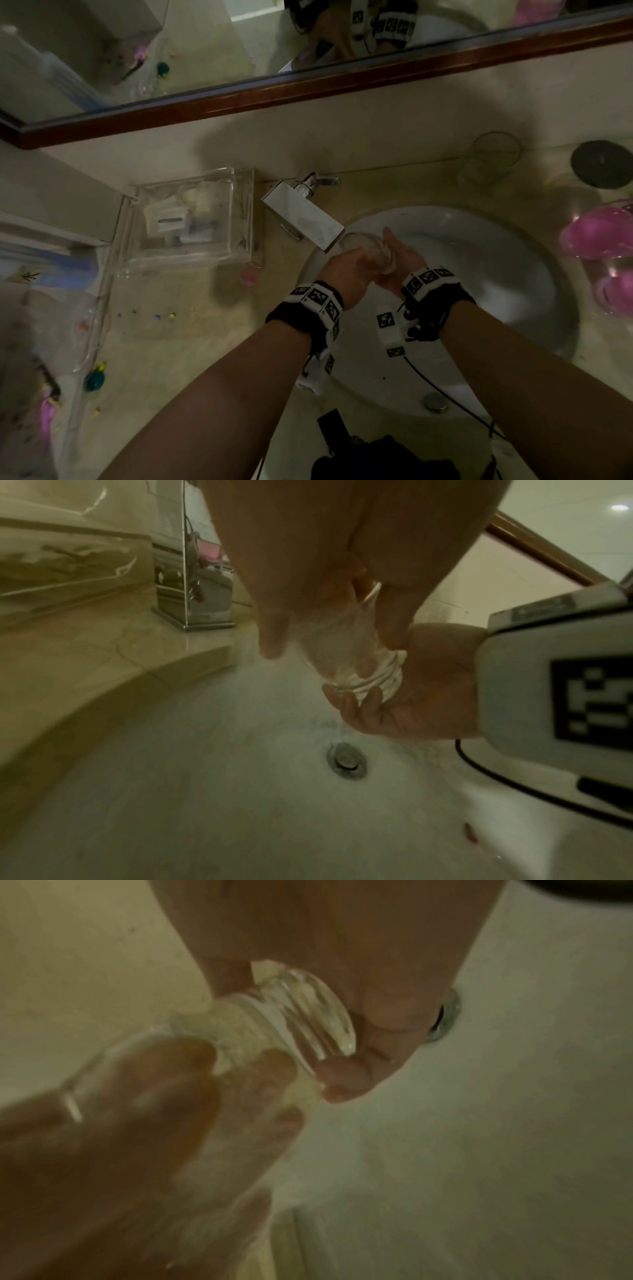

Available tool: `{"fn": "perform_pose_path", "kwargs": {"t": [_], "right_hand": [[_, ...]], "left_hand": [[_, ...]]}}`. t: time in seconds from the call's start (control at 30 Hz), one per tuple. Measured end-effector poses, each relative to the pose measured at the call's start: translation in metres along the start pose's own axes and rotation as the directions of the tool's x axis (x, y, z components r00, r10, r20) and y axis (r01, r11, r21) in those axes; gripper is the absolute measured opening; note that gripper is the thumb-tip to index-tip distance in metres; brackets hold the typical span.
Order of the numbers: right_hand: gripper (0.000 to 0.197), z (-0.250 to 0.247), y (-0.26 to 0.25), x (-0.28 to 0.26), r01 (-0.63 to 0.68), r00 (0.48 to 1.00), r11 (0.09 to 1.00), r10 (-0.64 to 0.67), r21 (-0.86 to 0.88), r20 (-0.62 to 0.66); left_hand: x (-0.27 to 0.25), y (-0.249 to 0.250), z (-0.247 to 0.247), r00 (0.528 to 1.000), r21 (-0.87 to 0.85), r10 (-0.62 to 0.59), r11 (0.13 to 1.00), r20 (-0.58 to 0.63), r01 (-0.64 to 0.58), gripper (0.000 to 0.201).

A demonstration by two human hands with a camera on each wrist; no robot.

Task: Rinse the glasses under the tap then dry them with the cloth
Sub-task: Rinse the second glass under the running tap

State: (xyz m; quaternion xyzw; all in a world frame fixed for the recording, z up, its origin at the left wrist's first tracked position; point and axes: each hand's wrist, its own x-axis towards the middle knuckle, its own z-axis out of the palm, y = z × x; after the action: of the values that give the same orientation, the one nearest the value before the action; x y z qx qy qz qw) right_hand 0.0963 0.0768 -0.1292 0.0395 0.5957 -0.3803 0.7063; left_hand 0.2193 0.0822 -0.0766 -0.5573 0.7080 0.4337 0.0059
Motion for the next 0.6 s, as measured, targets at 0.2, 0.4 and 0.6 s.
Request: {"fn": "perform_pose_path", "kwargs": {"t": [0.2,0.4,0.6], "right_hand": [[0.042,-0.0026,0.0045,-0.003,0.014,0.999,1.0,-0.015,0.027,0.037],[0.049,-0.0014,0.003,0.0034,-0.023,0.999,0.993,0.02,0.116,0.028],[0.042,-0.0064,0.0067,0.0004,0.022,0.999,0.997,-0.024,0.076,0.021]], "left_hand": [[0.0039,0.0016,-0.0037,0.994,-0.06,-0.062,0.997,-0.088,0.057,0.015],[0.0001,0.0023,0.0027,1.0,0.019,0.021,1.0,0.018,-0.021,0.023],[0.0032,0.0028,-0.0025,0.994,-0.004,-0.041,0.999,-0.105,0.041,0.02]]}}
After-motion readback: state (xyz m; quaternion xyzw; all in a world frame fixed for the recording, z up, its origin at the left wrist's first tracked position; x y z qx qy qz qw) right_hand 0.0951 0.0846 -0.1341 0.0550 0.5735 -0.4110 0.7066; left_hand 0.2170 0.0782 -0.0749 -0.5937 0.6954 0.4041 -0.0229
